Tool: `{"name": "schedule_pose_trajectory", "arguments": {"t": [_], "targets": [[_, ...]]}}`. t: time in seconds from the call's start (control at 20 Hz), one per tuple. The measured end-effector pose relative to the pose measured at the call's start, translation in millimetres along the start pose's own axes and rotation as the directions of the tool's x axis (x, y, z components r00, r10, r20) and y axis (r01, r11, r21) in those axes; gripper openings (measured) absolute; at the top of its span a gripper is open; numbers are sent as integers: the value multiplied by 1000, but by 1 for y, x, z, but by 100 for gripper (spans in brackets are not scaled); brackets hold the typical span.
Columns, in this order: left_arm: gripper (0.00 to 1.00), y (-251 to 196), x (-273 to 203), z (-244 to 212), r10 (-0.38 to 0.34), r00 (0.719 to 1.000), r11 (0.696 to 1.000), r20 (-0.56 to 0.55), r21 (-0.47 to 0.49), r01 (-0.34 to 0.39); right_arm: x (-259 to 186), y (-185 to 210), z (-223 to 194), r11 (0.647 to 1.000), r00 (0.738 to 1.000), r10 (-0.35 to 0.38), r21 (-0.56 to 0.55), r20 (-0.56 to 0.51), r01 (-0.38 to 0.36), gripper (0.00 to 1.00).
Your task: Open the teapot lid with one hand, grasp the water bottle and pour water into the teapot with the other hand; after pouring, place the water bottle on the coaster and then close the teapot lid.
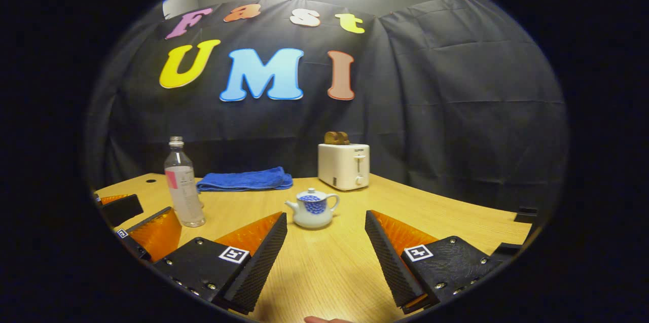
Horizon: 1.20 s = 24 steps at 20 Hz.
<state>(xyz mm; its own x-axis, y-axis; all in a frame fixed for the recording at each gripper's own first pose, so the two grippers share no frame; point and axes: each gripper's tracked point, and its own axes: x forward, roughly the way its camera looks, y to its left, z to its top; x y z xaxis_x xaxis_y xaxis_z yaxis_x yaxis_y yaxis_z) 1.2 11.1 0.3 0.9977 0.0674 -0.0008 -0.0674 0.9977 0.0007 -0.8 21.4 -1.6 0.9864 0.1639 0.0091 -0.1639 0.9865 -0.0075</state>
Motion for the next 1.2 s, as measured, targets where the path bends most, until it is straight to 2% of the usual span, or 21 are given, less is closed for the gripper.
{"name": "schedule_pose_trajectory", "arguments": {"t": [0.1, 0.2, 0.35, 0.55, 0.75, 0.9, 1.0, 1.2], "targets": [[100, 13, 2, 0, 86, 996, 996, 2, 2, -86, -2, 22, 3, 989, 989, 146, -4, 0, -146, 95], [99, 21, 3, -1, 143, 990, 990, -2, 3, -143, 2, 28, 3, 974, 974, 227, -4, -3, -227, 95], [100, 21, 1, -2, 149, 989, 989, -6, 4, -149, 8, 19, 2, 981, 981, 192, -6, -5, -192, 95], [99, 14, 5, -3, 114, 993, 993, -7, 5, -114, 7, 26, 2, 975, 975, 224, -7, -3, -224, 96], [100, 18, 9, -1, 133, 991, 991, -2, 5, -133, 17, 25, 2, 973, 974, 229, -36, 0, -228, 95], [100, 22, 18, 9, 128, 992, 992, 10, 1, -128, 34, 21, 12, 974, 976, 219, -74, 25, -216, 95], [100, 25, 33, 21, 117, 993, 993, 17, -18, -117, 52, 20, 21, 975, 975, 219, -47, 19, -218, 96], [100, 54, 65, 43, 144, 989, 989, 40, -19, -143, 97, 1, 37, 986, 986, 167, 6, 29, -167, 95]]}}
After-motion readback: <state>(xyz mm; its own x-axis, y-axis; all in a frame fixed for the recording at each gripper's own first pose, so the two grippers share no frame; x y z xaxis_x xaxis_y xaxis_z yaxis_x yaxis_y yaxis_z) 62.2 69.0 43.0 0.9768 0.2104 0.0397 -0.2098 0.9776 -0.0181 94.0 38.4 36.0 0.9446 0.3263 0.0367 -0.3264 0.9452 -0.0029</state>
